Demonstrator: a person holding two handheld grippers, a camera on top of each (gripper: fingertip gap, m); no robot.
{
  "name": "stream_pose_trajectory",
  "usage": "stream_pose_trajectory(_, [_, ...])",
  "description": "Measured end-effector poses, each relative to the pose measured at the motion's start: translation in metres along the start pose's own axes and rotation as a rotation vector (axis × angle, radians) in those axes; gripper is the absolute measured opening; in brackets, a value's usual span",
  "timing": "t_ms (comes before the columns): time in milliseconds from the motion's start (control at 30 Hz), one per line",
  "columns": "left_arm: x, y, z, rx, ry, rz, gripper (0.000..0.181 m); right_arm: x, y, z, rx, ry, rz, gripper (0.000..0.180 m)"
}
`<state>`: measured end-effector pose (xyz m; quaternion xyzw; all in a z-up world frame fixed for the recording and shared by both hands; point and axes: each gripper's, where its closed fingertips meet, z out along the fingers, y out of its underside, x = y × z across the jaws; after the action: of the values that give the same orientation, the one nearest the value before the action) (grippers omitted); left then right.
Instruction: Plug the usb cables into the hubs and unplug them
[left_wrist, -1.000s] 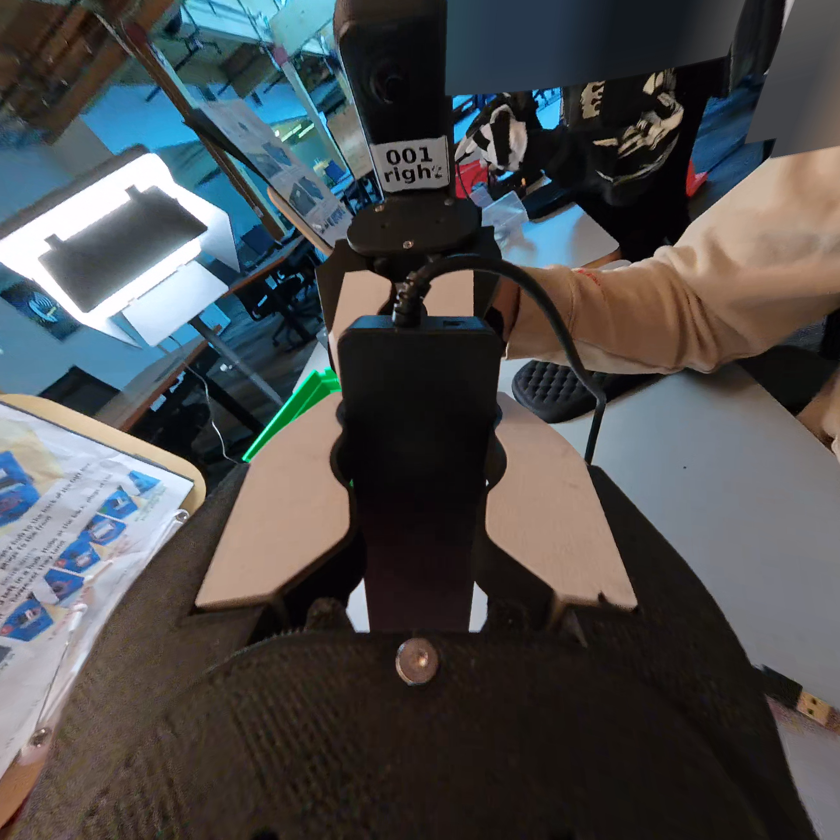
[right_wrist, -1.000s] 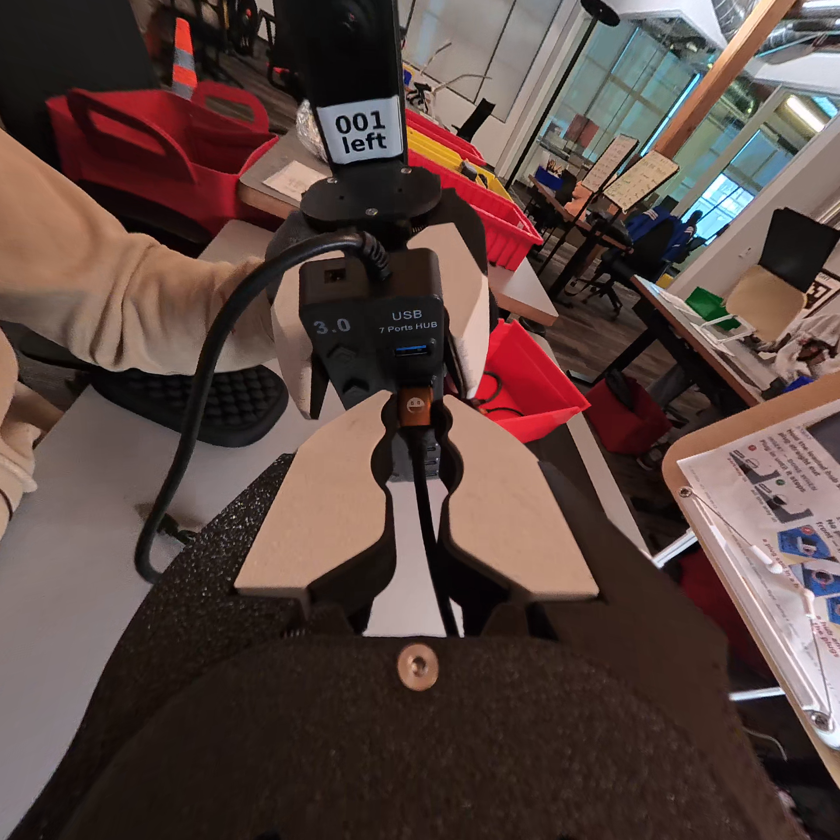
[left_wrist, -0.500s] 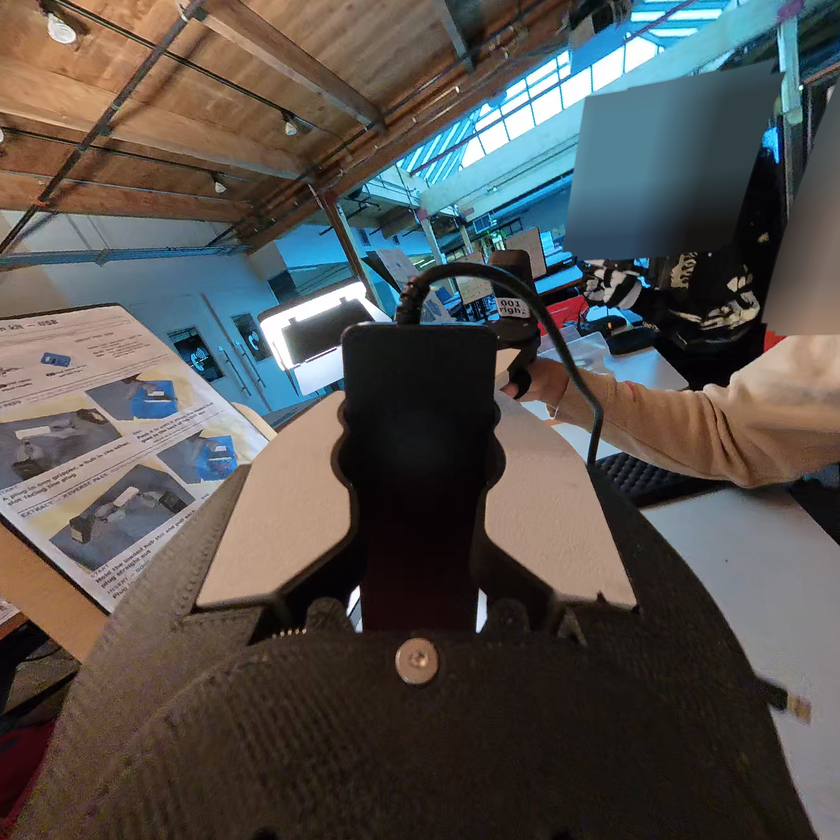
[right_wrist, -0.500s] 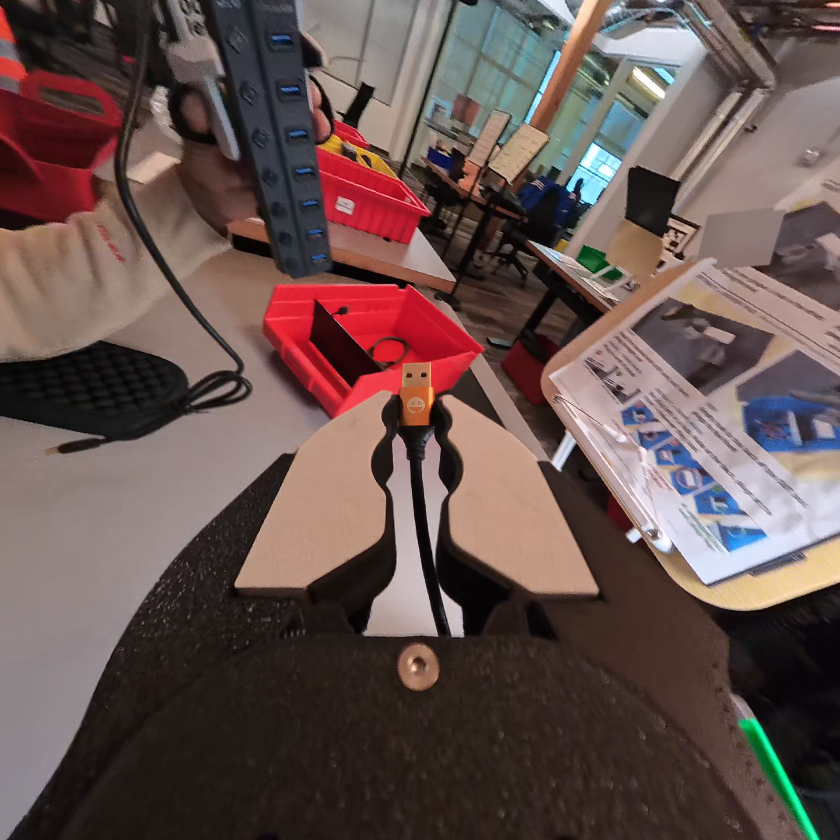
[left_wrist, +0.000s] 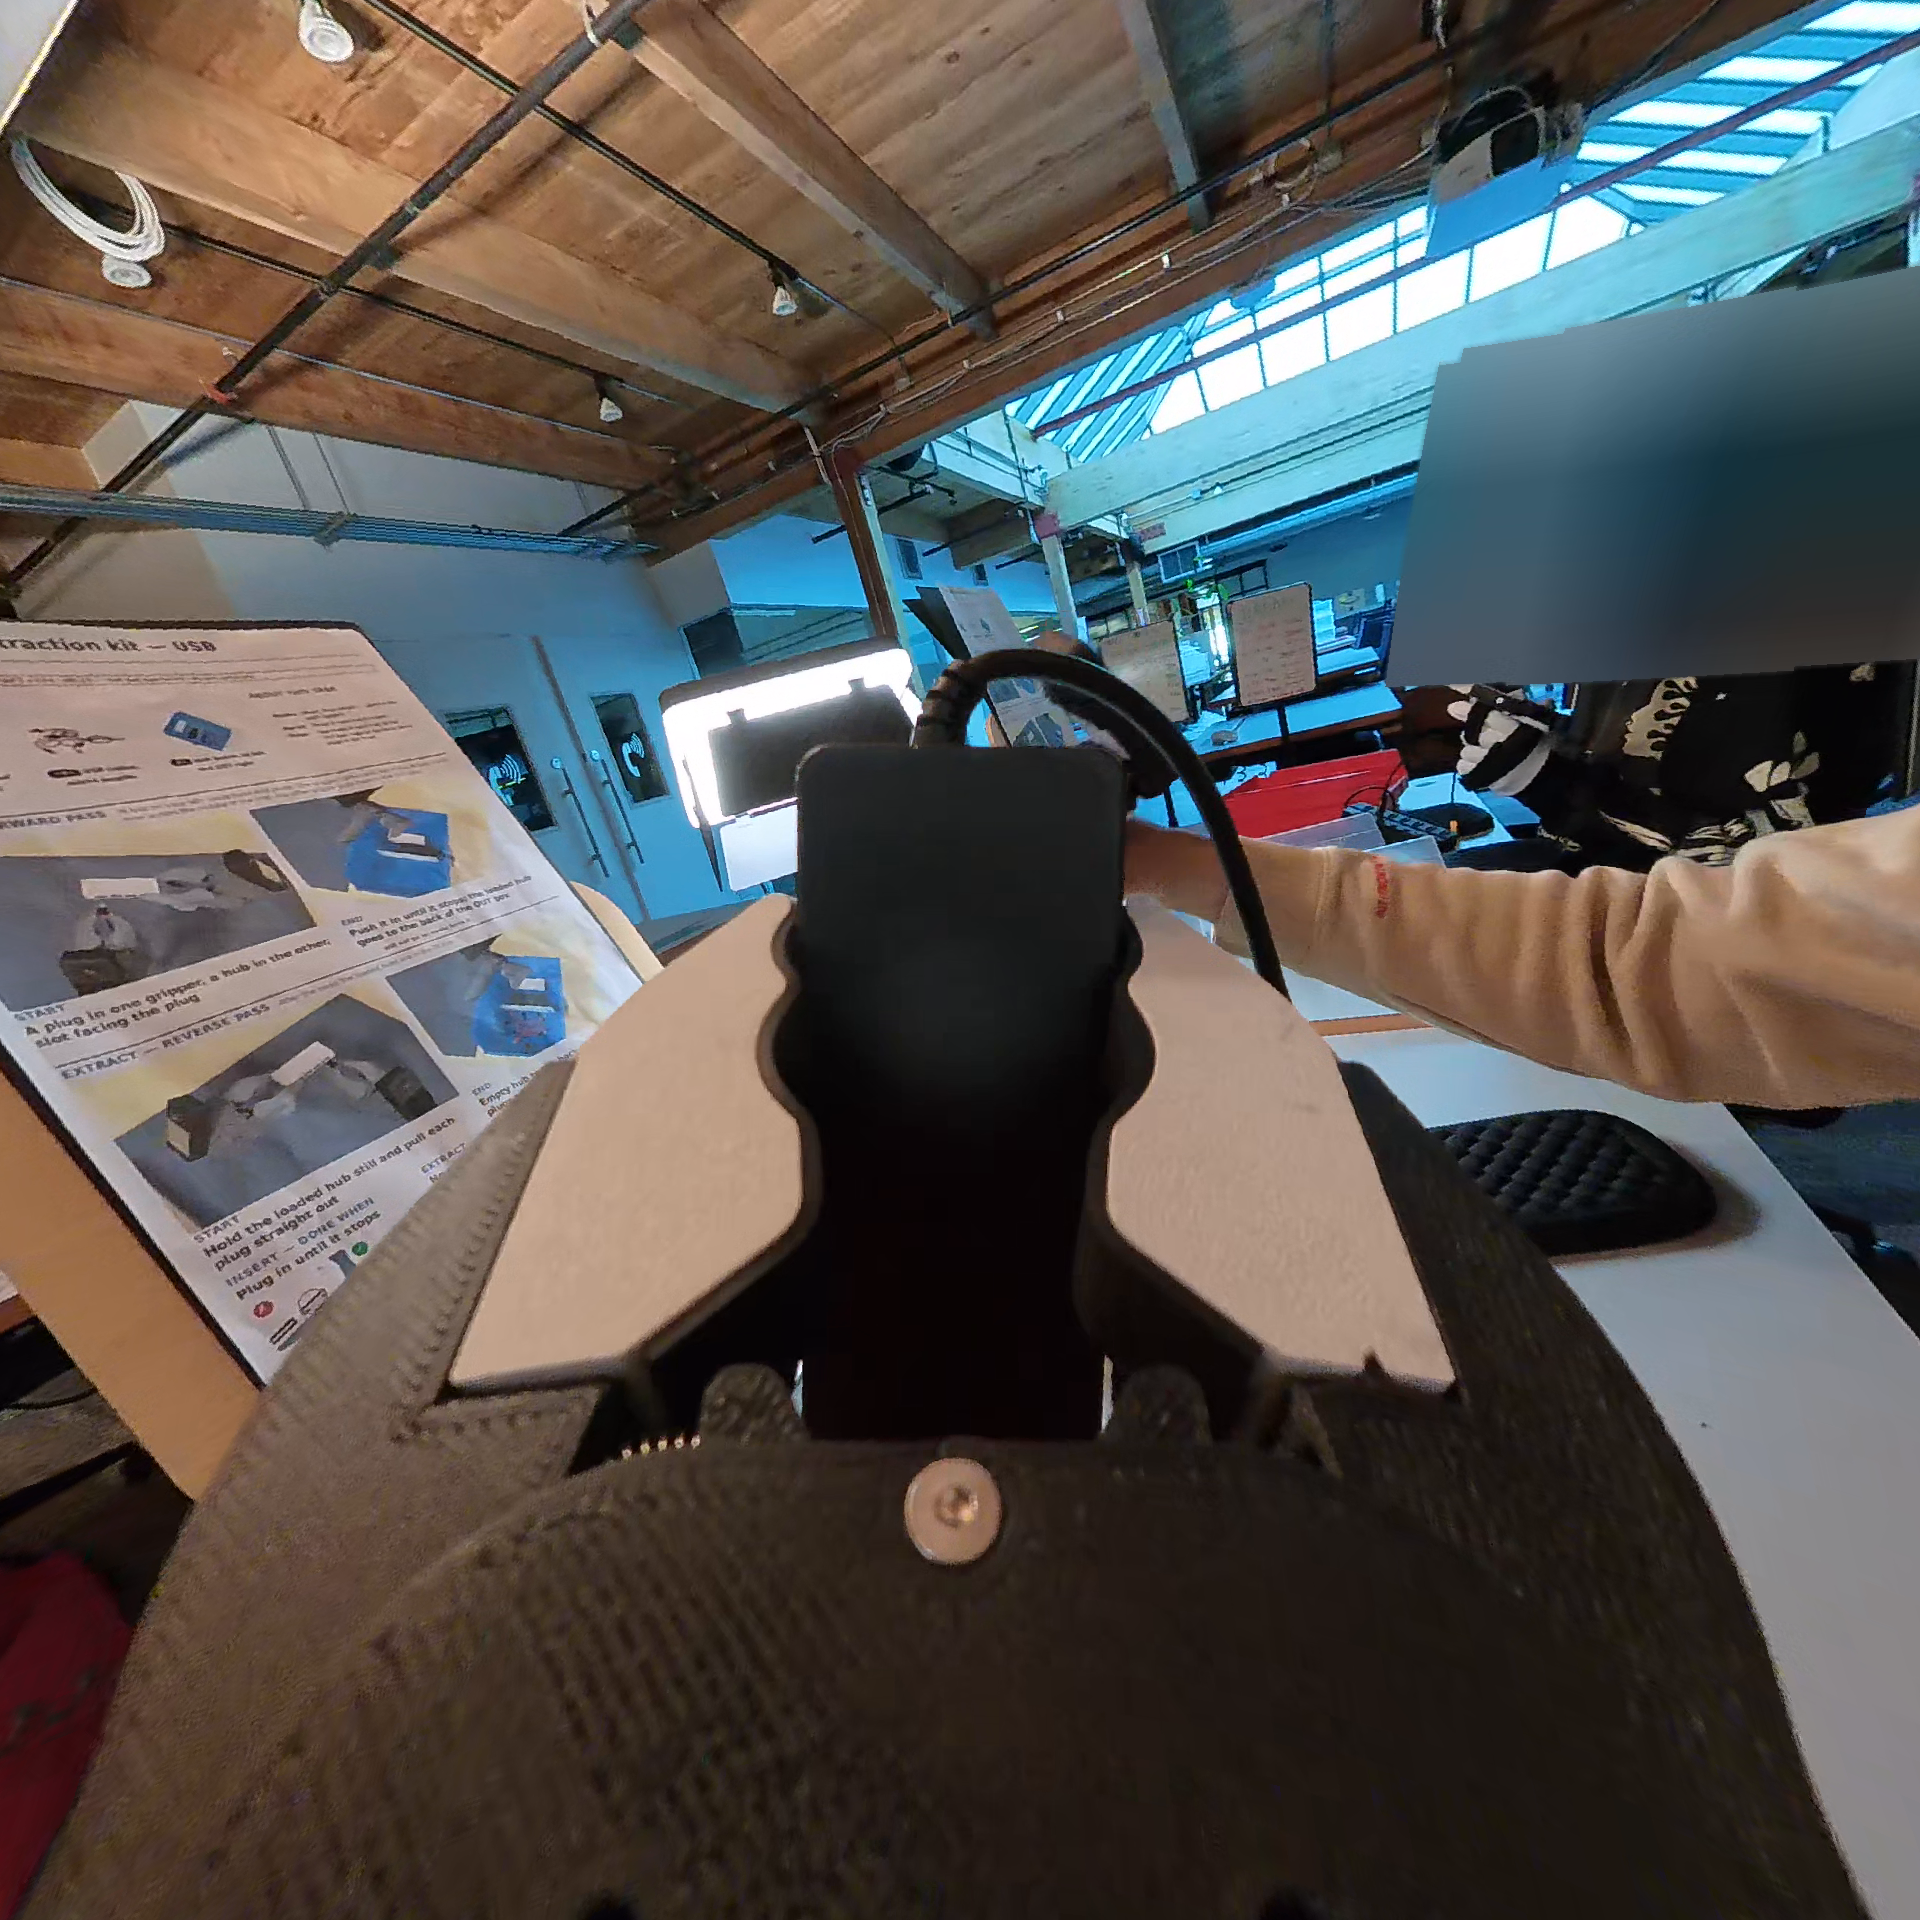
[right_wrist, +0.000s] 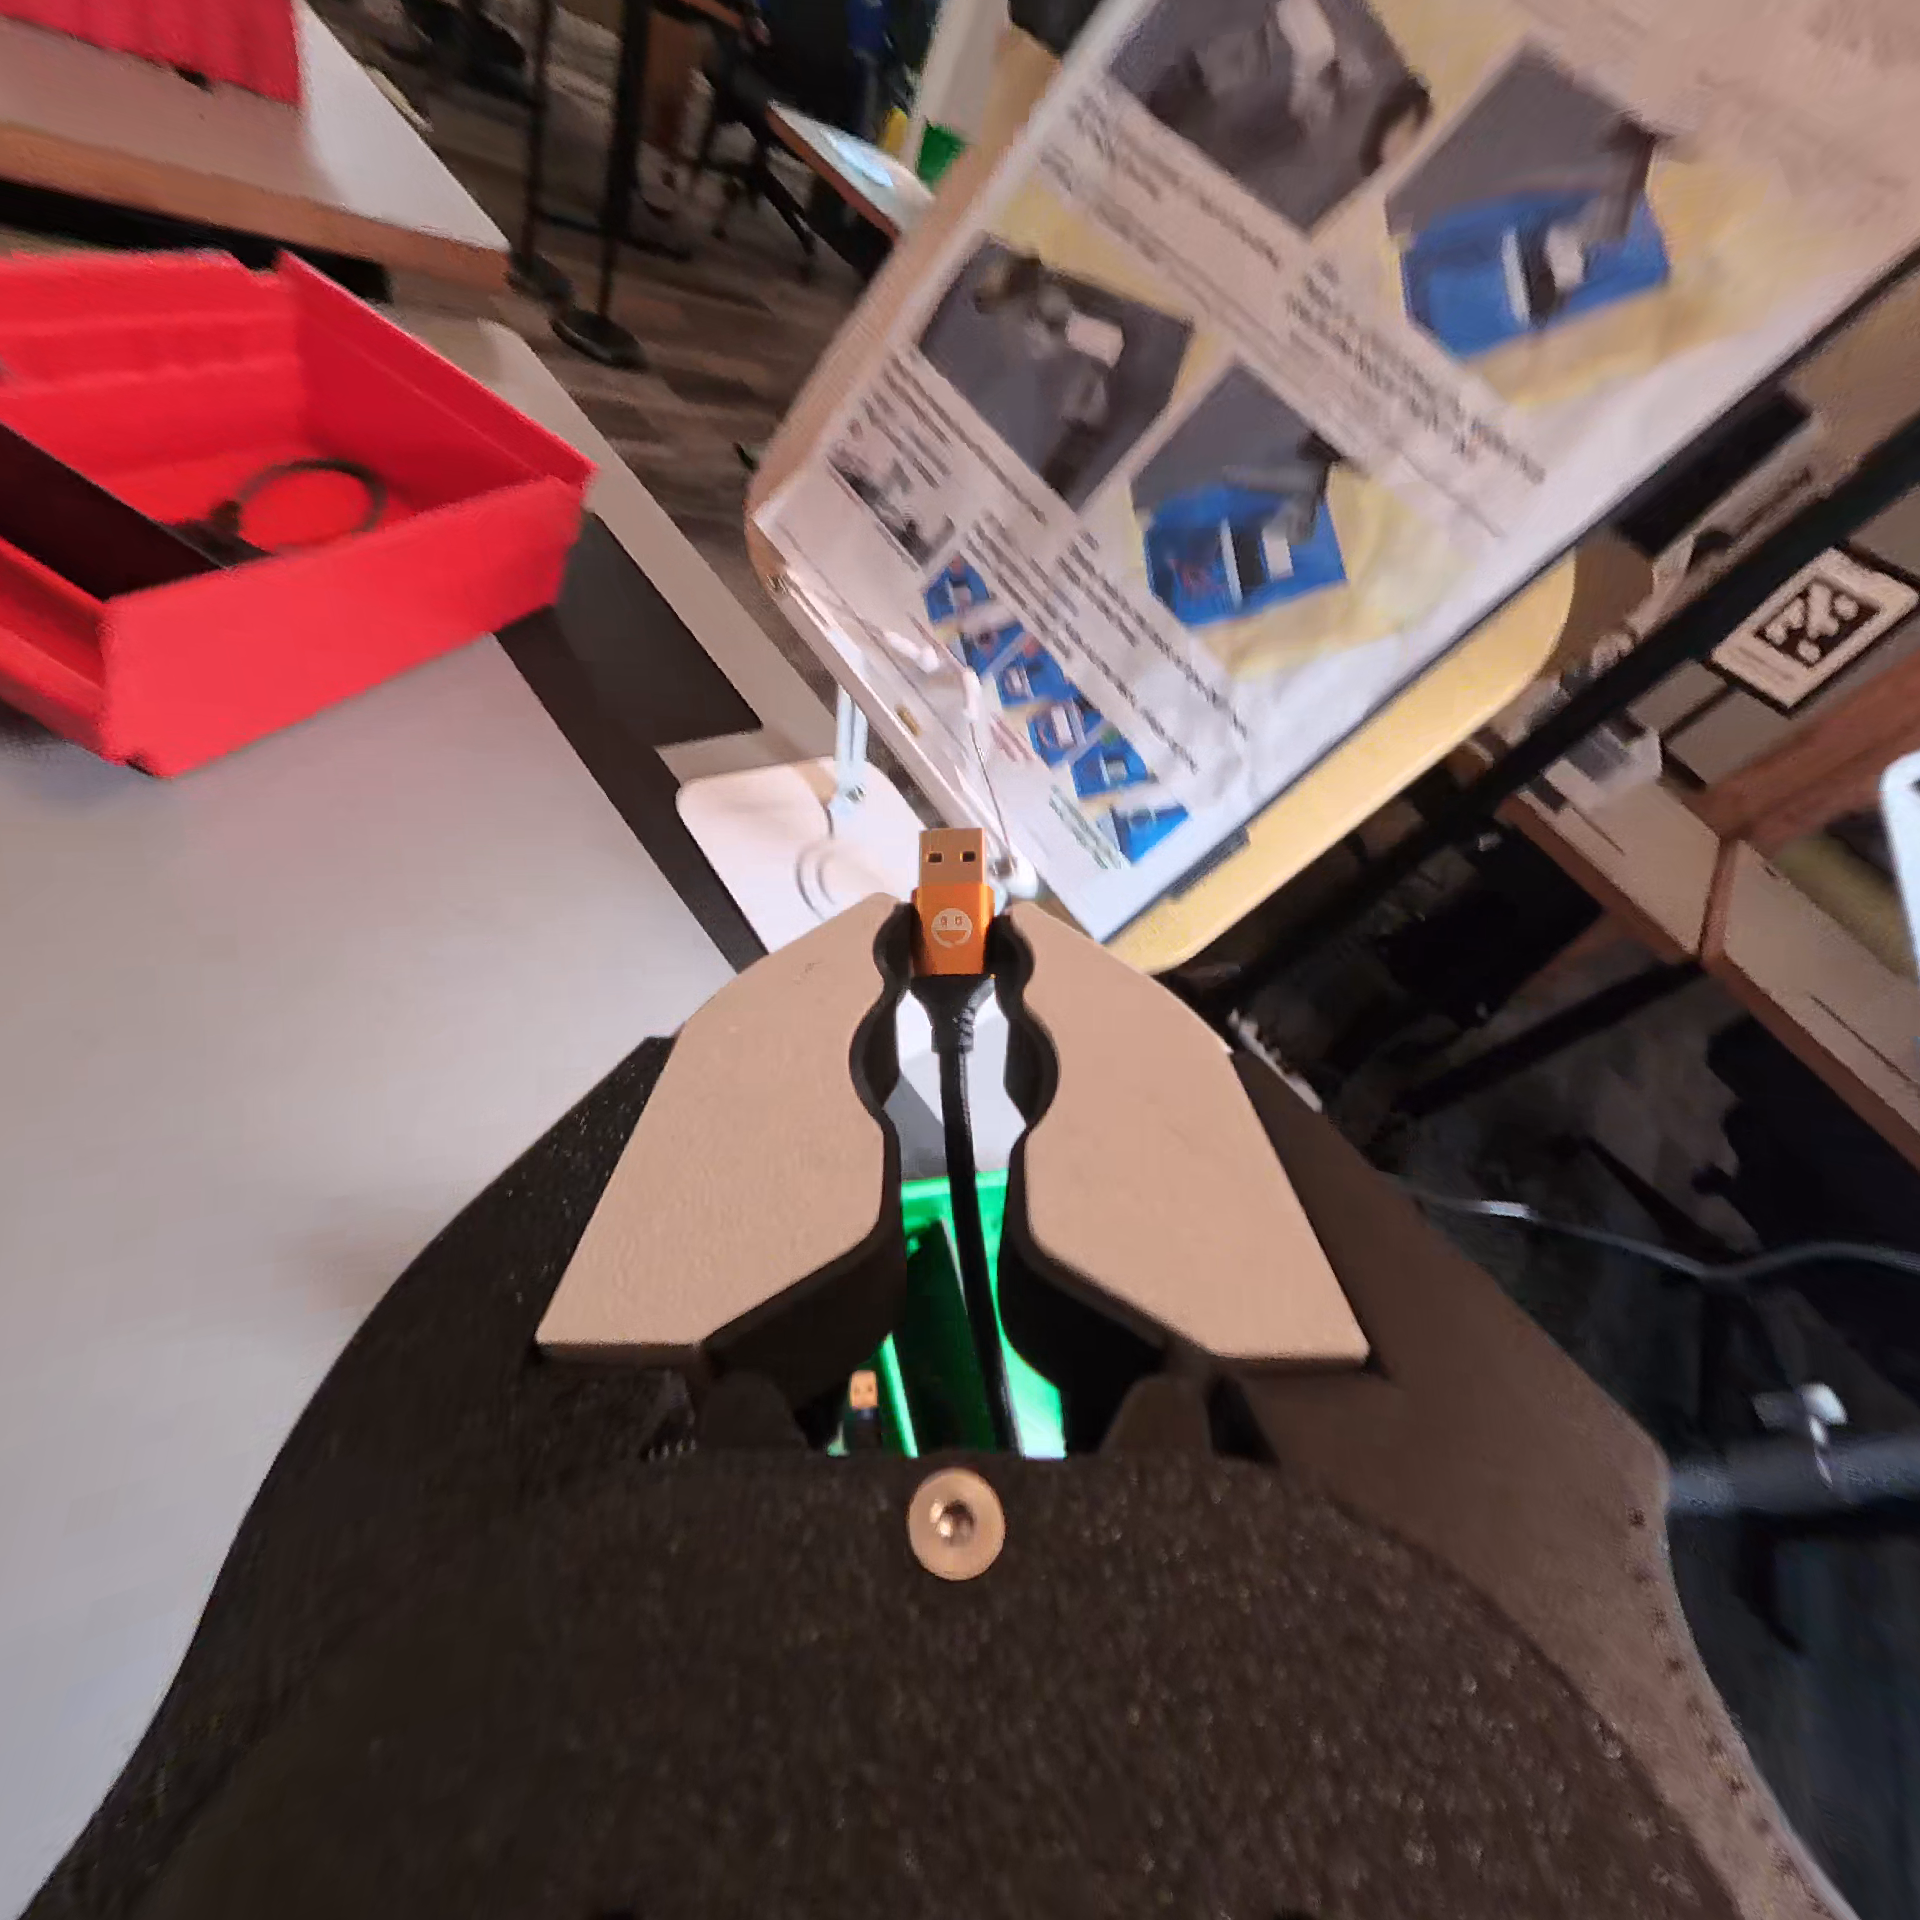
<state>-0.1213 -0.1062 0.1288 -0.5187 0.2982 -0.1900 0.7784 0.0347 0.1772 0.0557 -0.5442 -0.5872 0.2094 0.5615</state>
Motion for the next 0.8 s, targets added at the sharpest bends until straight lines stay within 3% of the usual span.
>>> stream_pose_trajectory(100, [0.002,-0.001,0.002,-0.005,0.003,-0.003,0.055,0.007,0.049,0.008,-0.123,0.016,0.027,0.016])
stream_pose_trajectory(300, [0.009,0.006,0.012,-0.035,0.025,-0.008,0.055,-0.018,0.171,0.011,-0.536,-0.066,0.023,0.015])
stream_pose_trajectory(433, [0.013,0.012,0.018,-0.055,0.041,-0.011,0.055,-0.044,0.218,-0.003,-0.762,-0.181,0.054,0.016])
stream_pose_trajectory(567, [0.016,0.018,0.023,-0.076,0.052,-0.013,0.055,-0.041,0.227,-0.013,-0.847,-0.163,0.035,0.026])
stream_pose_trajectory(800, [0.018,0.023,0.029,-0.091,0.062,-0.021,0.055,-0.038,0.166,-0.008,-0.62,-0.124,0.067,0.034])
